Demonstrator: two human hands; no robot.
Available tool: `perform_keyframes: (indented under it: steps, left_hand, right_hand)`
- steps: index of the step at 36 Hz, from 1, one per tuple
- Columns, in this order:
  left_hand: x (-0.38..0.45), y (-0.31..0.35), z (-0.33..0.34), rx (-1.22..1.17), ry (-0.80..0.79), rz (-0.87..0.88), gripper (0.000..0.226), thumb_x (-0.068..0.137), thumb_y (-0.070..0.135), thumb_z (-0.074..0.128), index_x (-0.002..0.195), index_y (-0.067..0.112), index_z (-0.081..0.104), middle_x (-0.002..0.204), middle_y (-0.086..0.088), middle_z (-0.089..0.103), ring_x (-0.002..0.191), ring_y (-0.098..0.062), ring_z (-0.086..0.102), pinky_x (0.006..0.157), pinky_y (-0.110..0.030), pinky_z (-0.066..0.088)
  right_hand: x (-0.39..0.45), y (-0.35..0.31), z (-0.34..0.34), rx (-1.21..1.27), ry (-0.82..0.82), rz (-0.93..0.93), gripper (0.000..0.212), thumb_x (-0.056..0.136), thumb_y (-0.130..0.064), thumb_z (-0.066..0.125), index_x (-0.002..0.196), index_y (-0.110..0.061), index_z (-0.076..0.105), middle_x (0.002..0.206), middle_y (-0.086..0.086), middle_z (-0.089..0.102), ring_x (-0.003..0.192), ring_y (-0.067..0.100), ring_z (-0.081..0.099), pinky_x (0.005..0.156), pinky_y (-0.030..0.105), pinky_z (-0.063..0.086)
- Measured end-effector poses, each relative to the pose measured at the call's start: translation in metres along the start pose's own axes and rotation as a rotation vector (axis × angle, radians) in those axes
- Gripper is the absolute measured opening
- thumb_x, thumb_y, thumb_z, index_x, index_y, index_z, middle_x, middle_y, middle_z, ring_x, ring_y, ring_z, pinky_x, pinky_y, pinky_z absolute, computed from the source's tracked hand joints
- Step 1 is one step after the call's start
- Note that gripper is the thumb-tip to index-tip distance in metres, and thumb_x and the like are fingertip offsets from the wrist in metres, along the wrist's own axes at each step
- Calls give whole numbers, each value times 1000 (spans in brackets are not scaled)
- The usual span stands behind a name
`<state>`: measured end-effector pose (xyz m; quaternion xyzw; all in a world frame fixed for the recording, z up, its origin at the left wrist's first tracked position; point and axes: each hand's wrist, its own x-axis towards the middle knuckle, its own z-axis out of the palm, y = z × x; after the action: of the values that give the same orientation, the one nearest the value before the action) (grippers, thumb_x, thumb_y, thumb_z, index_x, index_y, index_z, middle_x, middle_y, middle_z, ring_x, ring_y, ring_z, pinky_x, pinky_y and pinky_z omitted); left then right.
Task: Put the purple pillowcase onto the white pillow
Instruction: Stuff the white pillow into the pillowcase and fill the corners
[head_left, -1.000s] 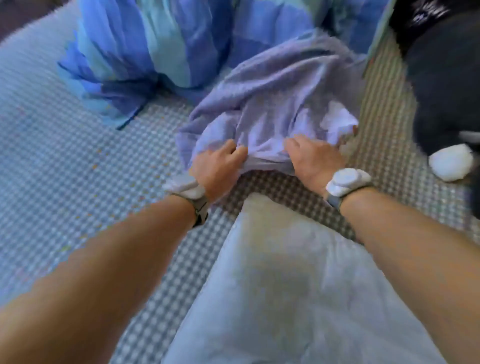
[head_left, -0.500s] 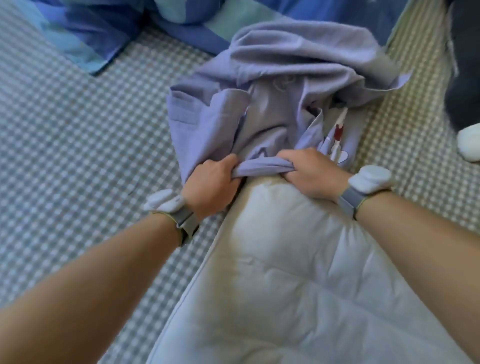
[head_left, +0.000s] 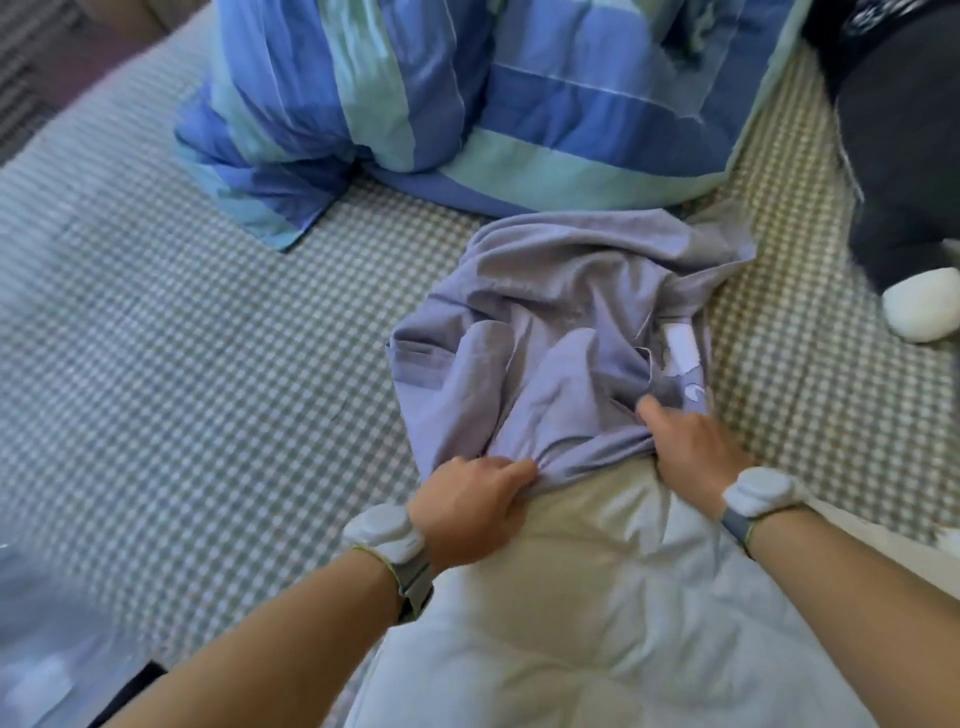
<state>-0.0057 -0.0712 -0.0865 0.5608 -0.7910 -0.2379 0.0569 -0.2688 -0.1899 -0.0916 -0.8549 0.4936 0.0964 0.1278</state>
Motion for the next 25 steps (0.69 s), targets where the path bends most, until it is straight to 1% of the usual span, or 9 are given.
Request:
perform_keyframes:
  steps: [5,7,10,13,15,19,22,24,25]
  left_hand:
    - [-60,-13,8,-22,-172,-79,18,84,40,43,81,29,29,82,1,62,76,-28,60,61,-38,47]
    - [-51,-2,7,-19,-199,-44,18,85,41,42,83,28,29,88,2,59,80,-27,59,64,-39,49]
    - [-17,8,7,-121,-72,-124,23,90,49,42,82,27,44,90,7,52,88,-16,56,74,-34,48]
    - [7,6,19,-313,8,-343,39,96,59,35,71,35,53,91,9,48,97,-6,46,90,-27,42]
    - [1,7,29,-263,13,-380,41,102,50,32,81,29,61,93,2,55,103,-14,47,93,-32,43]
    - [-45,-22,43,-92,-30,-421,53,99,38,25,84,8,66,79,-15,67,76,-36,64,67,-40,51]
    - [-75,-49,46,17,-199,-452,50,96,36,29,78,8,67,67,-13,65,55,-34,63,47,-36,50]
    - [-76,-49,45,63,-243,-421,56,92,38,25,81,6,70,70,-13,67,57,-34,65,47,-37,50]
    - [-69,-41,40,51,-259,-426,59,92,39,21,90,6,70,80,-14,69,68,-36,68,57,-39,53]
  right_hand:
    - [1,-29,11,69,89,-179,26,74,4,53,86,-17,45,76,6,59,64,34,58,49,34,28]
    - [-5,-11,12,67,18,-106,22,80,2,49,88,-17,42,77,6,55,70,36,56,53,36,31]
    - [-20,33,13,29,-164,88,23,82,0,45,90,-20,34,68,-1,37,74,33,51,60,40,42]
    - [-48,68,17,19,-144,207,28,76,2,46,88,-23,42,73,8,50,69,33,51,62,45,48]
    - [-59,78,25,27,-89,194,37,73,1,47,79,-31,29,73,11,54,64,35,52,54,42,45]
    - [-56,41,22,59,232,-53,14,69,-3,37,70,-14,46,58,10,52,48,33,51,45,32,32]
    - [-49,21,22,42,366,-152,21,70,-5,31,69,-11,51,60,9,53,51,31,49,51,33,36]
    - [-50,33,25,24,356,-88,23,70,-3,33,73,-11,54,62,8,55,54,32,52,57,37,41]
    - [-54,44,27,12,337,-29,21,68,-1,36,73,-11,55,61,7,55,56,33,54,62,39,43]
